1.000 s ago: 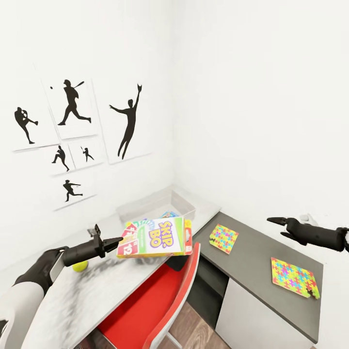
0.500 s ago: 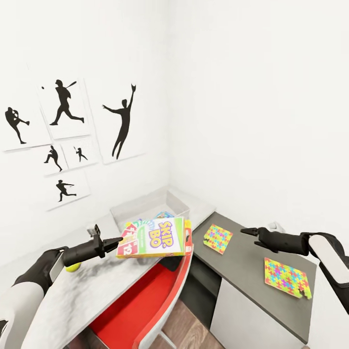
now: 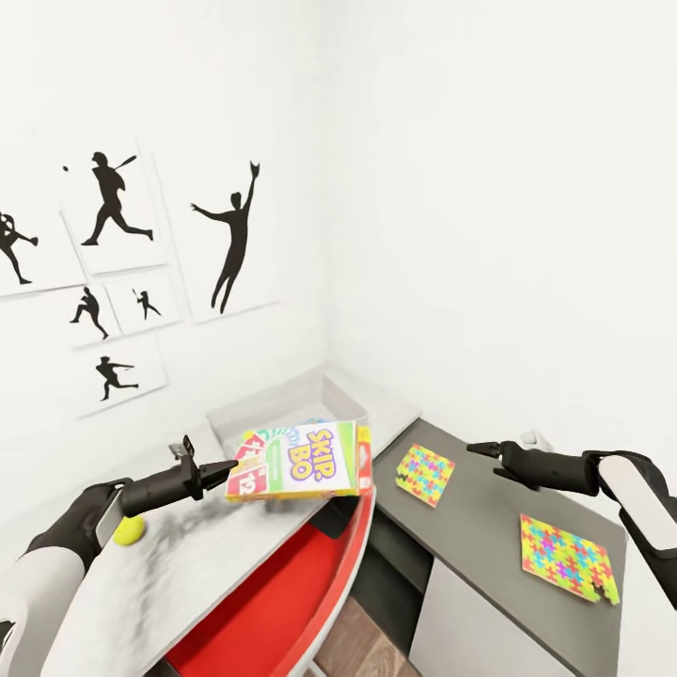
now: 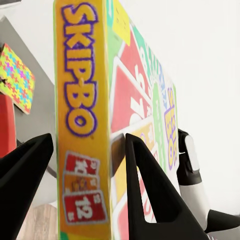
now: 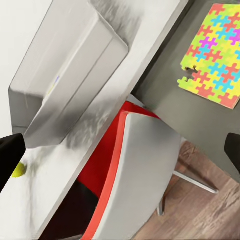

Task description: Put all the toys in the child's room - the three board games (two on the bed and one on the table), the two jigsaw puzzles on the table, and the tennis ball on the table - inside the toy box on the table in the child's room.

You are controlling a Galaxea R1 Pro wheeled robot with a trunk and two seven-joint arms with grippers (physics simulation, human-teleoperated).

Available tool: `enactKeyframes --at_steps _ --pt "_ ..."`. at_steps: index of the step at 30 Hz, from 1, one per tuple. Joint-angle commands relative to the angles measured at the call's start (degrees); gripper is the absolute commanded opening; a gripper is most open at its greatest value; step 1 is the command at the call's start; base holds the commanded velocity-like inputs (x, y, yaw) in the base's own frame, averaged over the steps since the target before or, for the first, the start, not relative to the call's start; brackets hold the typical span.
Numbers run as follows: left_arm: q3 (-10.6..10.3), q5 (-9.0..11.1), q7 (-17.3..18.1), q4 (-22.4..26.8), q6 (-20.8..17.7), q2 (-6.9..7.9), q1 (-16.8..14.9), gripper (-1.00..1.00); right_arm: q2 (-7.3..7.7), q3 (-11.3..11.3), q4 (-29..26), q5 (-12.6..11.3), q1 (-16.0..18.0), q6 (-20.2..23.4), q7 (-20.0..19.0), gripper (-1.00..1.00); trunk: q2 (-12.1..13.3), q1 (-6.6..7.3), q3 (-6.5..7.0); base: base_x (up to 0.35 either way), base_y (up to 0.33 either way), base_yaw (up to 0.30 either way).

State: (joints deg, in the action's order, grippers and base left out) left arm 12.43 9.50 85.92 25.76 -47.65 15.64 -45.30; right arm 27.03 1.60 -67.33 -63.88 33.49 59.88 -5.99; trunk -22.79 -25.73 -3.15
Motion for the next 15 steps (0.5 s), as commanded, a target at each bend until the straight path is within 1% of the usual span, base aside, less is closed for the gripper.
enactKeyframes --at_steps 1,4,13,15 --pt "0.05 -0.01 0.21 -0.01 -0.60 0.00 -0.05 -1.00 0.05 0.06 0.00 0.60 0.07 0.12 -0.58 1.00 -0.13 -0.05 -0.13 0.116 0.014 0.059" --pt "0.03 -0.01 0.21 -0.01 -0.60 0.00 -0.05 -1.00 0.05 0.06 0.00 0.62 0.05 0.12 -0.53 1.00 -0.13 -0.05 -0.13 0.141 -0.036 0.186" --pt "0.03 -0.01 0.21 -0.01 -0.60 0.00 -0.05 -1.00 0.06 0.07 0.09 0.68 0.00 0.12 -0.44 1.00 -0.13 -0.05 -0.13 0.169 -0.051 0.276" --pt "0.01 -0.01 0.21 -0.01 -0.60 0.00 -0.05 -1.00 0.07 0.07 0.14 0.68 0.00 0.12 -0.44 1.00 -0.13 -0.05 -0.13 0.175 -0.111 0.186"
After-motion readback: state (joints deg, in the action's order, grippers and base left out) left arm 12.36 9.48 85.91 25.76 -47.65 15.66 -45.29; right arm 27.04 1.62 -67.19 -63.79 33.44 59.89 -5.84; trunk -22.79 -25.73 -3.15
